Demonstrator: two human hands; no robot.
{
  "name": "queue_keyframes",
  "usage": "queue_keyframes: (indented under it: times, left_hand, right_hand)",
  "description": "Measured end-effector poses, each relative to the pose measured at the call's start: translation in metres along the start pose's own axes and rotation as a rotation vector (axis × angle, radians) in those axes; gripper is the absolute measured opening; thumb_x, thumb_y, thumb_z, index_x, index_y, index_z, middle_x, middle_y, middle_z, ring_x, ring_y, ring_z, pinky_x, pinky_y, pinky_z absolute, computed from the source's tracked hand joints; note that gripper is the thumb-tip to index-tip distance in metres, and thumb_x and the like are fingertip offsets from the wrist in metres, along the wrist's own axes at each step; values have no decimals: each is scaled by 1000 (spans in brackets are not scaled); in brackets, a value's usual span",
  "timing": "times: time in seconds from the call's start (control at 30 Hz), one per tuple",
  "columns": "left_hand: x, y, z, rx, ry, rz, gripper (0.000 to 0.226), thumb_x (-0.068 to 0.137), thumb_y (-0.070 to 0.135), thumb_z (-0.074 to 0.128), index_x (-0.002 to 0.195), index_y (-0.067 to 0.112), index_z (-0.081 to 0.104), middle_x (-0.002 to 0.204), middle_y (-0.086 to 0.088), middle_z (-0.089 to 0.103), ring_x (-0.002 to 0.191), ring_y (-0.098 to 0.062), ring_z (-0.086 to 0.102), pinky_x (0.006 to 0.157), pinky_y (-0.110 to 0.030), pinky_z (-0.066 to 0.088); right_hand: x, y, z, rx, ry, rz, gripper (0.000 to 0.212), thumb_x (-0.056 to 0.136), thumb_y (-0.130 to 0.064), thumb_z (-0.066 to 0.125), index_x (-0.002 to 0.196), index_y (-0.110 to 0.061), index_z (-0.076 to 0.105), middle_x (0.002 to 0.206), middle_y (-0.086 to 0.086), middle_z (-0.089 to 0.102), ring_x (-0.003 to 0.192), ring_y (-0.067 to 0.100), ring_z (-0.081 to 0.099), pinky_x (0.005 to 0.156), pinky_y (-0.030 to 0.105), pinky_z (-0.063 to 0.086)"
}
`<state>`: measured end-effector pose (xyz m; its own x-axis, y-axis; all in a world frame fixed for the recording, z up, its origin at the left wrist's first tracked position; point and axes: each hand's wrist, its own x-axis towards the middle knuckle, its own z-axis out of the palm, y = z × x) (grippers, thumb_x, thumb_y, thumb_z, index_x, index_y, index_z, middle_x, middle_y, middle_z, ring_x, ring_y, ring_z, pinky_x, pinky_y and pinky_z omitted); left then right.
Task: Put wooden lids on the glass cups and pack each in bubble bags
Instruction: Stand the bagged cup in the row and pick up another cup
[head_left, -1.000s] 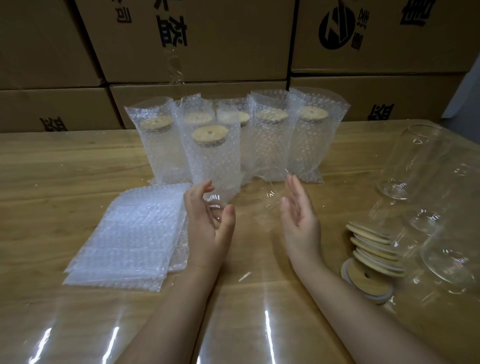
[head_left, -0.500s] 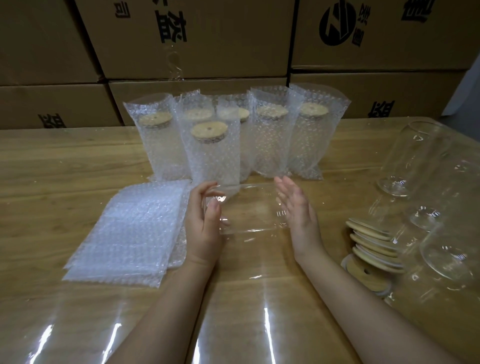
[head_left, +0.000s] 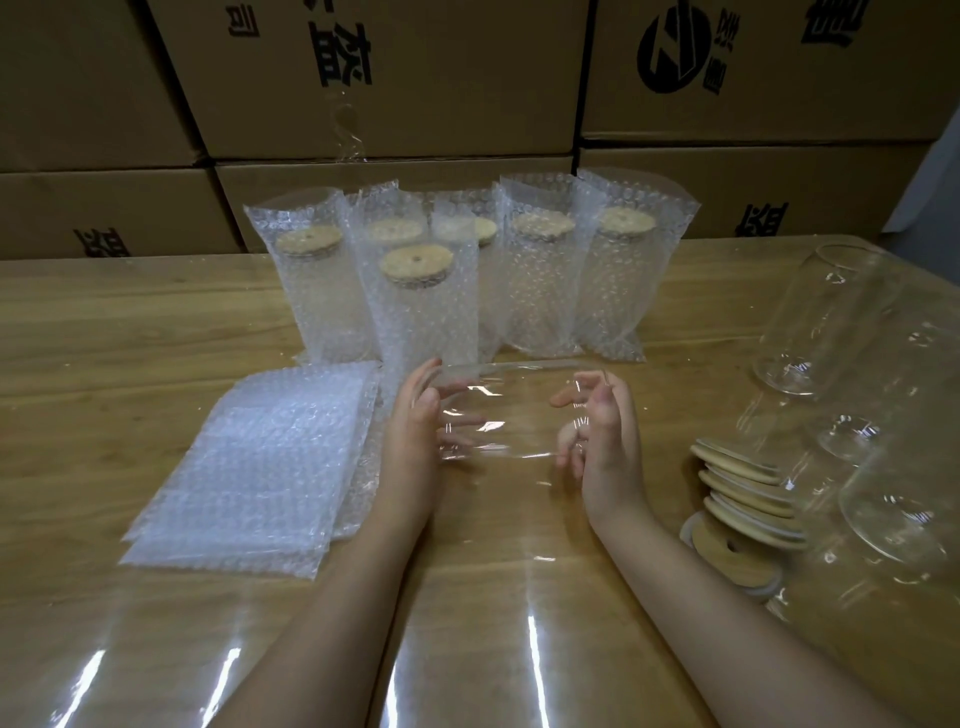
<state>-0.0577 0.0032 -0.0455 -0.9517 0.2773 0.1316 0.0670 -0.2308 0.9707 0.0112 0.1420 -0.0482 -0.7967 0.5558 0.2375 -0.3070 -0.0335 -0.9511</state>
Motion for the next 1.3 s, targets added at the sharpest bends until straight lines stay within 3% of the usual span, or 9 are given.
queue_keyframes:
  times: [0.1, 0.17, 0.23, 0.33, 0.5, 0.63, 0.9, 1.17, 1.3]
  left_hand:
    - [0, 1, -3, -212, -51, -171, 49, 80, 38, 51, 124, 16, 55, 108, -14, 68, 95, -37, 67, 80, -44, 52]
    - [0, 1, -7, -295, -81, -248, 50, 75, 40, 55, 116, 14, 62, 107, -16, 68, 98, -39, 65, 91, -52, 49]
    - [1, -1, -8, -302, -107, -243, 45, 75, 41, 54, 108, 12, 66, 102, -13, 69, 91, -34, 68, 87, -52, 52]
    - [1, -3, -3, -278, -35, -168, 42, 77, 42, 52, 104, 14, 65, 96, -11, 70, 82, -33, 70, 68, -44, 59]
    - [-3, -6, 0, -76, 13, 67, 42, 82, 48, 54, 118, 27, 53, 104, 3, 70, 95, -29, 69, 59, -41, 59]
    - [-9, -8, 2, 186, 10, 307, 52, 81, 55, 54, 129, 40, 43, 121, 18, 60, 111, -15, 63, 81, -40, 55]
    - [-10, -14, -4, 414, -92, 840, 43, 85, 32, 60, 126, 24, 50, 131, -1, 49, 116, -26, 54, 81, -36, 54]
    - [-5, -8, 4, -107, -16, 149, 35, 81, 36, 61, 115, 34, 60, 116, 9, 64, 105, -31, 64, 73, -41, 58]
    - [-3, 4, 1, -336, -99, -218, 32, 78, 39, 58, 104, 23, 70, 112, -8, 66, 92, -36, 68, 66, -44, 57]
  right_hand:
    - [-2, -2, -1, 16, -24, -43, 52, 67, -63, 49, 104, -25, 50, 89, -7, 58, 51, 6, 41, 47, 15, 33]
    - [-3, -2, -2, -7, -38, -82, 62, 64, -71, 55, 106, -25, 50, 98, 9, 56, 64, 10, 43, 58, 19, 33]
    - [-3, 0, -2, -35, -55, -108, 74, 62, -80, 55, 109, -24, 49, 105, 24, 52, 70, 13, 41, 64, 21, 32]
    - [-2, 1, -2, -34, -80, -72, 55, 70, -65, 49, 113, -30, 50, 100, 15, 52, 62, 9, 42, 57, 16, 34]
    - [6, 6, -4, -22, -30, 42, 48, 70, -62, 38, 104, -30, 50, 82, -1, 59, 44, 10, 42, 39, 14, 32]
    - [12, 9, -6, 69, 2, 178, 44, 79, -56, 29, 100, -25, 53, 80, 7, 60, 38, 9, 41, 34, 16, 28]
    - [18, 12, -9, 102, -43, 249, 53, 78, -61, 26, 97, -21, 55, 69, 2, 68, 34, 10, 39, 33, 18, 22]
    - [5, 6, -4, 21, 51, -9, 52, 71, -65, 37, 102, -26, 52, 81, -4, 61, 42, 8, 45, 39, 18, 33]
    - [-3, 4, -3, -52, 61, -201, 44, 76, -58, 41, 111, -33, 49, 94, -7, 60, 73, 20, 48, 65, 32, 39]
